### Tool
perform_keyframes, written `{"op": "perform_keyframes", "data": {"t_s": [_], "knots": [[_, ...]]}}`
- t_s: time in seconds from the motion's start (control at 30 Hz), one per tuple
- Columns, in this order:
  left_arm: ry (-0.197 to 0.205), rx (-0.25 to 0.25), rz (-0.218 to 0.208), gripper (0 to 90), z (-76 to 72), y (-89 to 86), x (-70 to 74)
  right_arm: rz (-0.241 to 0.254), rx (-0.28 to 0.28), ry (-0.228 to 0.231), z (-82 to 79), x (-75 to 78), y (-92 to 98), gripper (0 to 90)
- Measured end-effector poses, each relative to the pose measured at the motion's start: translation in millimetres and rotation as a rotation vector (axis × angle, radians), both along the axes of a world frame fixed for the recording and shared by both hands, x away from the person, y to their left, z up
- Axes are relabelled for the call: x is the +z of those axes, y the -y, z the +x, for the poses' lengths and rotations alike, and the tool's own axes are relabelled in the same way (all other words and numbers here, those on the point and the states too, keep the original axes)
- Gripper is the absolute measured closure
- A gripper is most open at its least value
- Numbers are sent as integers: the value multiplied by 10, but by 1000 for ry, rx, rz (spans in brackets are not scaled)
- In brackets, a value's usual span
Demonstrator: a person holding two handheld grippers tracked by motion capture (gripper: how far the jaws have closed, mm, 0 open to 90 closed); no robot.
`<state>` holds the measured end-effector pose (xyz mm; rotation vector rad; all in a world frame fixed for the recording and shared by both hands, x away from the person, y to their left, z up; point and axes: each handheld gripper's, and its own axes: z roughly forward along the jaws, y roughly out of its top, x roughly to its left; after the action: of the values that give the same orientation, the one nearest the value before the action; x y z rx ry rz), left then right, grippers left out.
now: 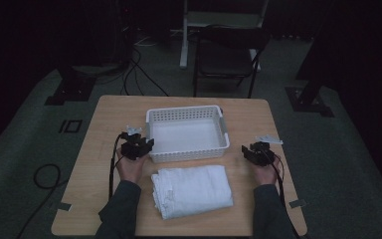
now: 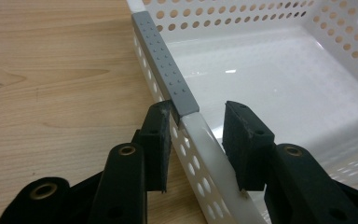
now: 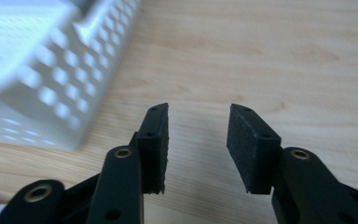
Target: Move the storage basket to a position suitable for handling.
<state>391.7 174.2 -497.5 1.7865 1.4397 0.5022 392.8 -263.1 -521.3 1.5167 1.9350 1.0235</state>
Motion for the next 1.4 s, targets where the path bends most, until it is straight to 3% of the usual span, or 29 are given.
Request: {"op": "perform_keyframes", "data": {"t_s": [0.23, 0.43, 0.67, 1.0, 1.4], "knots": [[-1, -19, 0, 623, 35, 21, 3, -9, 38, 55, -76, 205, -167, 588], [-4, -26, 11, 623, 42, 48, 12, 26, 80, 100, -111, 377, -296, 553], [1, -41, 11, 623, 67, 151, 16, 17, 126, 62, -38, 307, -430, 543], [5, -50, 19, 622, 89, 208, 15, -3, 106, 26, 19, 221, -435, 630], [2, -28, 9, 651, 163, 227, 14, -9, 95, 17, 34, 221, -444, 638]]}}
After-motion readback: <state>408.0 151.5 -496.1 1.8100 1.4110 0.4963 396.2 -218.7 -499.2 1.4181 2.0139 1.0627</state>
